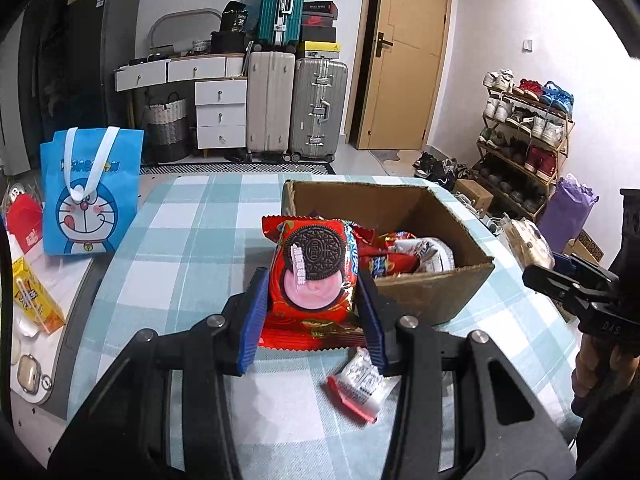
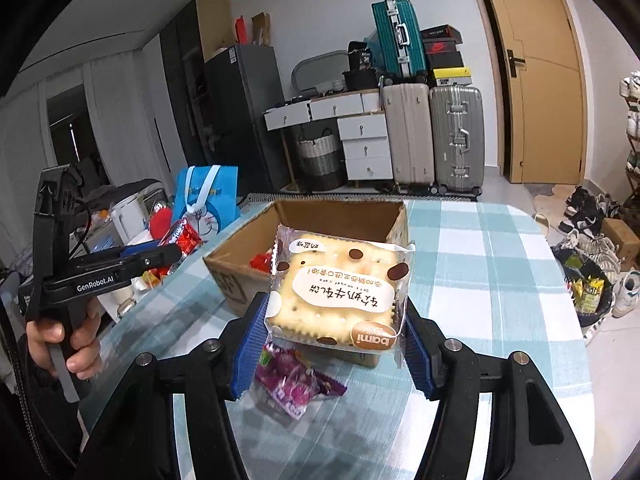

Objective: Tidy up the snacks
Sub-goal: 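Carry the cracker pack and Oreo pack over the box with both tools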

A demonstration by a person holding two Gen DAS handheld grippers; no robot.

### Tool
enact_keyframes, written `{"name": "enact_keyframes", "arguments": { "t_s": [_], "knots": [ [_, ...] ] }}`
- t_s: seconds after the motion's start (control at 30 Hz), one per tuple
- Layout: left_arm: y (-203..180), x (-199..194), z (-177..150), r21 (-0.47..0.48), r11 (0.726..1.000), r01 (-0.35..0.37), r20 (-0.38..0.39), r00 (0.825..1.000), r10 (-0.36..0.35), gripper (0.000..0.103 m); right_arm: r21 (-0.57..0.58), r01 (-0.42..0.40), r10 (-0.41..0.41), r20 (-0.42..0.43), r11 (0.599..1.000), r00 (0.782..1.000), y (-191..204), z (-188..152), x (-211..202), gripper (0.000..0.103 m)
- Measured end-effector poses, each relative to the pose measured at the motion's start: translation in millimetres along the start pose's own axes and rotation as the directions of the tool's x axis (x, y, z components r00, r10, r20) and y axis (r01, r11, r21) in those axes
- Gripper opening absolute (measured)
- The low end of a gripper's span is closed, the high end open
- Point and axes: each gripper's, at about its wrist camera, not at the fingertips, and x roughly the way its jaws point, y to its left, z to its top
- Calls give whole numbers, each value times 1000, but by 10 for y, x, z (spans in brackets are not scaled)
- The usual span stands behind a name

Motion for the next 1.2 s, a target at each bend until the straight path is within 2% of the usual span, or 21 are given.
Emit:
{"name": "enact_keyframes", "arguments": {
  "t_s": [0.5, 0.8, 1.2],
  "knots": [
    [-196, 388, 251, 25, 1000, 17, -14, 1000, -16, 40, 20, 10, -10, 14, 1000, 1000, 14, 266, 273, 62],
    [-271, 652, 365, 43, 999, 4, -10, 1000, -4, 40, 10, 6, -6, -13, 1000, 1000, 48, 431, 597, 62],
    [-347, 1052, 427, 60, 998, -8, -42, 999, 10, 40, -9, 27, -28, -49, 1000, 998, 5, 497, 992, 62]
  ]
}}
